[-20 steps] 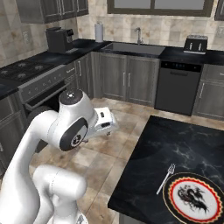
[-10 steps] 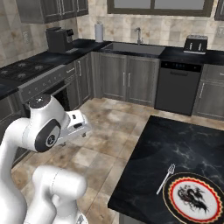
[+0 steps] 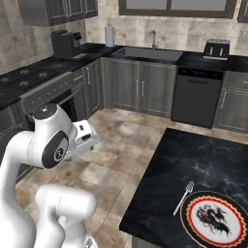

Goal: Take the fork and place it on the left side of the plate. Then take the spoon and place it on the right side of the plate. Make sure they're directly next to the plate.

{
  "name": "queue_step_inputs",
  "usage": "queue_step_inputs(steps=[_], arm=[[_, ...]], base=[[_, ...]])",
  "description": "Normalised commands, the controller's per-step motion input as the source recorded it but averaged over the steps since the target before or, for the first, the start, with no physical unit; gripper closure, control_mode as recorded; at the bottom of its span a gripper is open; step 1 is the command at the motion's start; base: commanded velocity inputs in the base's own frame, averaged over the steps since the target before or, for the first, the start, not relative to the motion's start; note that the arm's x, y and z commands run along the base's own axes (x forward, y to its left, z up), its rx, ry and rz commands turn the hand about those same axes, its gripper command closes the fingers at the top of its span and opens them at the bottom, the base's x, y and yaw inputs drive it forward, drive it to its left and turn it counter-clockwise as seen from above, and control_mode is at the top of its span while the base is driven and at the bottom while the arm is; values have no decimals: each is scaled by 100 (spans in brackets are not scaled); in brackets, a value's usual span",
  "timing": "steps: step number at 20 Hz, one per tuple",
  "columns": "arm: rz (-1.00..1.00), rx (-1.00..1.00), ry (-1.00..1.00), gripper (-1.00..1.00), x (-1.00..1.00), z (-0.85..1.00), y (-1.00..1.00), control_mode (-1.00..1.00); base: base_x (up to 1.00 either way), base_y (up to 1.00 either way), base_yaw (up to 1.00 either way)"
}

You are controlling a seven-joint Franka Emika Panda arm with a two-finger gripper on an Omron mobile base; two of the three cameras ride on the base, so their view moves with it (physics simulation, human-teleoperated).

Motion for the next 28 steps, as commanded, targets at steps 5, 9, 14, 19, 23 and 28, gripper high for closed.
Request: queue_step_inputs(steps=[5, 9, 14, 19, 23, 28], arm=[[2, 0, 1, -100, 0, 0, 11, -100], [0, 0, 0, -100, 0, 0, 4, 100], [0, 0, 0, -100, 0, 0, 0, 100], [0, 0, 0, -100, 0, 0, 0, 100], [0, 0, 0, -100, 0, 0, 0, 100], [0, 0, 0, -100, 0, 0, 0, 100]], base=[[0, 0, 0], [8, 35, 3], [47, 68, 4], [65, 62, 0], [73, 36, 0], [88, 0, 0]])
